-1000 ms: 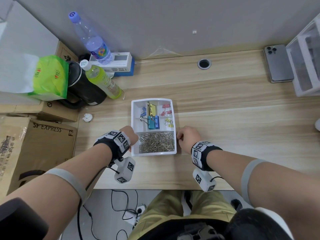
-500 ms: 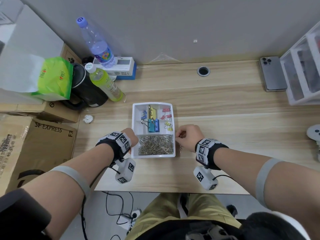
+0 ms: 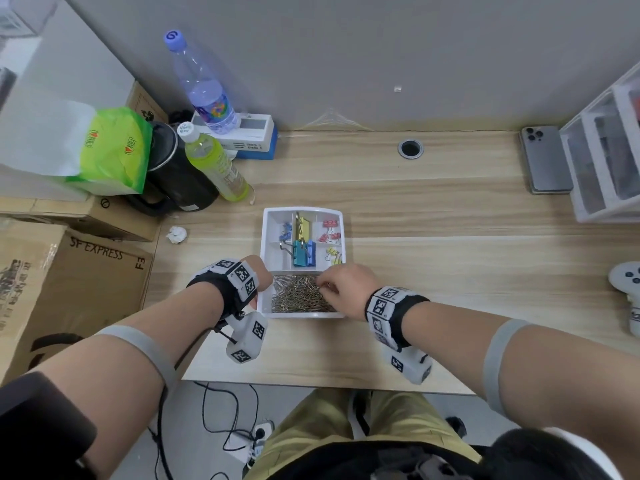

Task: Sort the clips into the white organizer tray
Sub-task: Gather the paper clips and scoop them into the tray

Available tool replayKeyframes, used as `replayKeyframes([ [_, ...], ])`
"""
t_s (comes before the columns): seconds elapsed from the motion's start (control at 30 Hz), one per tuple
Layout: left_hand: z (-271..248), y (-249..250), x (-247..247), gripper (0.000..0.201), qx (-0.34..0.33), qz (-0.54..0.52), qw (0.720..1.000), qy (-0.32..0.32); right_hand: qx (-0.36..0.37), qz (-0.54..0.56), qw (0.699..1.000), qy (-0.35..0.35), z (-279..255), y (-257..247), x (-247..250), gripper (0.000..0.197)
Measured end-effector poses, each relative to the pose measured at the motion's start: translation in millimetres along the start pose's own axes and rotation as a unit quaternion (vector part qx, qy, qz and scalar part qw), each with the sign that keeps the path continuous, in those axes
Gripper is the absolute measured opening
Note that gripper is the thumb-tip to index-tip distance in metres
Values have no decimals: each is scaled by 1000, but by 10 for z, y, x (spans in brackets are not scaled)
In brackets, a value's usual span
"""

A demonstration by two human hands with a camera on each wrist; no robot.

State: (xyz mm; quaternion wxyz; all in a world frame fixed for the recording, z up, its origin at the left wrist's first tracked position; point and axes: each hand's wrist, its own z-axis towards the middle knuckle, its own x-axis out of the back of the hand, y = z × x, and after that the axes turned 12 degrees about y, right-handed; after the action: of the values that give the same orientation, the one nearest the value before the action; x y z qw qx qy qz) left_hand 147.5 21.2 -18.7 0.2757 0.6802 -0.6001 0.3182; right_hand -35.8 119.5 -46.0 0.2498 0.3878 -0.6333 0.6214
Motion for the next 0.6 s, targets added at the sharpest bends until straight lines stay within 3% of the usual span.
replayKeyframes([
  [0.1,4,-72,34,33,1,11,1000,7,-43,-12,999,24,-6,233,128,24],
  [0.23,8,-161,60,34,11,10,1000,11,-128,-68,988,-51,-50,636,191,56],
  [0.37,13,-197,57,30,15,-4,1000,-2,-96,-84,985,-117,-144,731,60,66],
  [0.6,-17,-164,56,19,23,-54,997,-52,-66,-30,994,-87,-149,660,-191,59],
])
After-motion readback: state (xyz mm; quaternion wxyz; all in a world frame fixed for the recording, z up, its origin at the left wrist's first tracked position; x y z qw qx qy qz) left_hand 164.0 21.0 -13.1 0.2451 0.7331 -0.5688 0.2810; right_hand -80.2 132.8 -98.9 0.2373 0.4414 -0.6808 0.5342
